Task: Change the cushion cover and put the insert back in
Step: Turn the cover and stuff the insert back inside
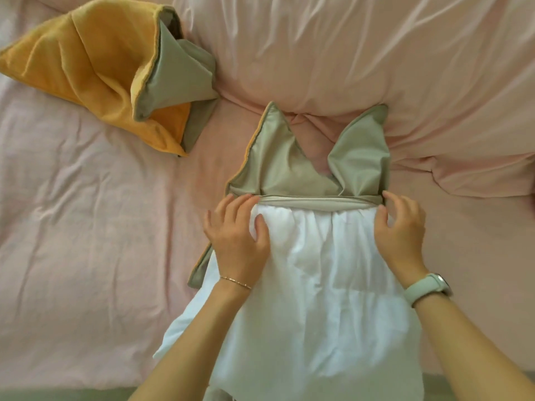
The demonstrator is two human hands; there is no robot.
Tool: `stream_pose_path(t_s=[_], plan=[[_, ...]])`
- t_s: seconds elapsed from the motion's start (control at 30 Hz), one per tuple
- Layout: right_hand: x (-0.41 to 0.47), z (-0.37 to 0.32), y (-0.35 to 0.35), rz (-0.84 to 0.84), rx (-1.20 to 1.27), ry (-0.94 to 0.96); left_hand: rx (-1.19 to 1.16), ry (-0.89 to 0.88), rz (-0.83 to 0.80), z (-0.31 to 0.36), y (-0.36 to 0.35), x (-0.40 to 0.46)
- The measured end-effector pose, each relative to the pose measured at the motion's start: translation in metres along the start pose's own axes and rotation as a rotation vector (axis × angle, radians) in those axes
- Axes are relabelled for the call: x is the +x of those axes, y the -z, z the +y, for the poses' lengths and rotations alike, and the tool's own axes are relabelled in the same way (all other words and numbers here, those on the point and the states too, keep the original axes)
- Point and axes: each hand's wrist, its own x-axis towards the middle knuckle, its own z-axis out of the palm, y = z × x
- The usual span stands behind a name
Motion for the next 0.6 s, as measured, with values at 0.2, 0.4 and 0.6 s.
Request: stream_pose_path(t_s=[0.2,0.4,0.6], plan=[[-0.025,0.048,0.027,-0.183,0.300,-0.358,-0.173,-0.453,-0.375,0.098,-0.041,0.037],[-0.029,0.072,0.010,-0.225,0.444,-0.382,0.175,-0.557,-0.837,0.135,-0.095,0.056],[-0.031,0.080,0.008,-0.314,0.713,-0.471,0.390,-0.551,-0.904,0.142,-0.106,0.060]])
